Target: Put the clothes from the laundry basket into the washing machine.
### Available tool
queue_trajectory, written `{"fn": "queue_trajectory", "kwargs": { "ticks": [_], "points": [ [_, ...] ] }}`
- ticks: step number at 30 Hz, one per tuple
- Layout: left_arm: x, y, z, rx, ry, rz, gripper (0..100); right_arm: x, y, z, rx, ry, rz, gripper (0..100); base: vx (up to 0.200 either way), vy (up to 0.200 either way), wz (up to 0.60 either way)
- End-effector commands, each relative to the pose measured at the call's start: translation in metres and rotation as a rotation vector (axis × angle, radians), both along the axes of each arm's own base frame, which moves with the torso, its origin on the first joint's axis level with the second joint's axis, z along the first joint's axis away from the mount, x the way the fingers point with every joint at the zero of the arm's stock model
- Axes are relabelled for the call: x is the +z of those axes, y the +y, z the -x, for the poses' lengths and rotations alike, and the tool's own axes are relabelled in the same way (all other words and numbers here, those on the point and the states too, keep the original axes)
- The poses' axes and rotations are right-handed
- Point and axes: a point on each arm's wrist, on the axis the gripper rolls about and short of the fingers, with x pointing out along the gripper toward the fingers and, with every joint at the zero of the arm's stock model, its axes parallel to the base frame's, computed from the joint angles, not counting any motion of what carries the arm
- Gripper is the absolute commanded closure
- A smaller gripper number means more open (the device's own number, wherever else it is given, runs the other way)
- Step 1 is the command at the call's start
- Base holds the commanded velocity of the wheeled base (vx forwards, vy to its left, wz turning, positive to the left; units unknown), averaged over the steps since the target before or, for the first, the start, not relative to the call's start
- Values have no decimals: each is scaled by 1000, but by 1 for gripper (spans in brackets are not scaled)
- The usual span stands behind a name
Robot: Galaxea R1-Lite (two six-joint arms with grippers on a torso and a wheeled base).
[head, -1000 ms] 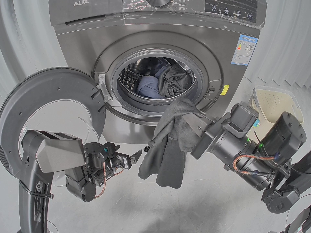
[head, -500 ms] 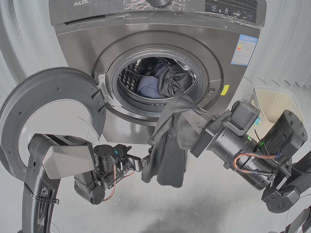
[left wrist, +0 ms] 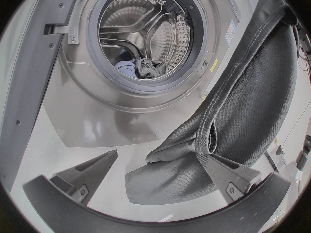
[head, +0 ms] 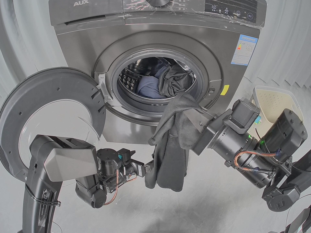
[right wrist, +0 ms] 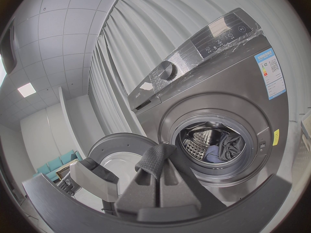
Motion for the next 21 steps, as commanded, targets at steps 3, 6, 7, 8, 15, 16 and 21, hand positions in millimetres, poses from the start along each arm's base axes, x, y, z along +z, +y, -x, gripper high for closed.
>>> {"fn": "queue_trajectory", "kwargs": {
  "ticks": [3, 6, 7, 8, 15, 16, 21],
  "points": [
    [1, 11, 5, 21, 21, -13, 0, 0, -2, -3, -11, 0, 1, 100, 0, 0, 0],
    [1, 13, 7, 23, 30, -17, 0, 1, -1, -3, -11, -4, -4, 100, 0, 0, 0],
    [1, 13, 7, 23, 30, -17, 0, 1, -1, -3, -11, -4, -4, 100, 0, 0, 0],
    [2, 13, 7, 21, 27, -16, 0, 1, -1, -3, -11, -4, -4, 100, 0, 0, 0],
    [3, 2, 4, 0, 5, -4, 0, 0, 1, -2, -3, 0, -3, 100, 0, 0, 0],
    [4, 2, 3, 0, 0, -1, 0, 0, 2, -1, 0, 1, -2, 100, 0, 0, 0],
    [6, -1, -1, -7, -17, 12, 0, -1, 4, -1, 5, 2, -1, 100, 0, 0, 0]
  ]
}}
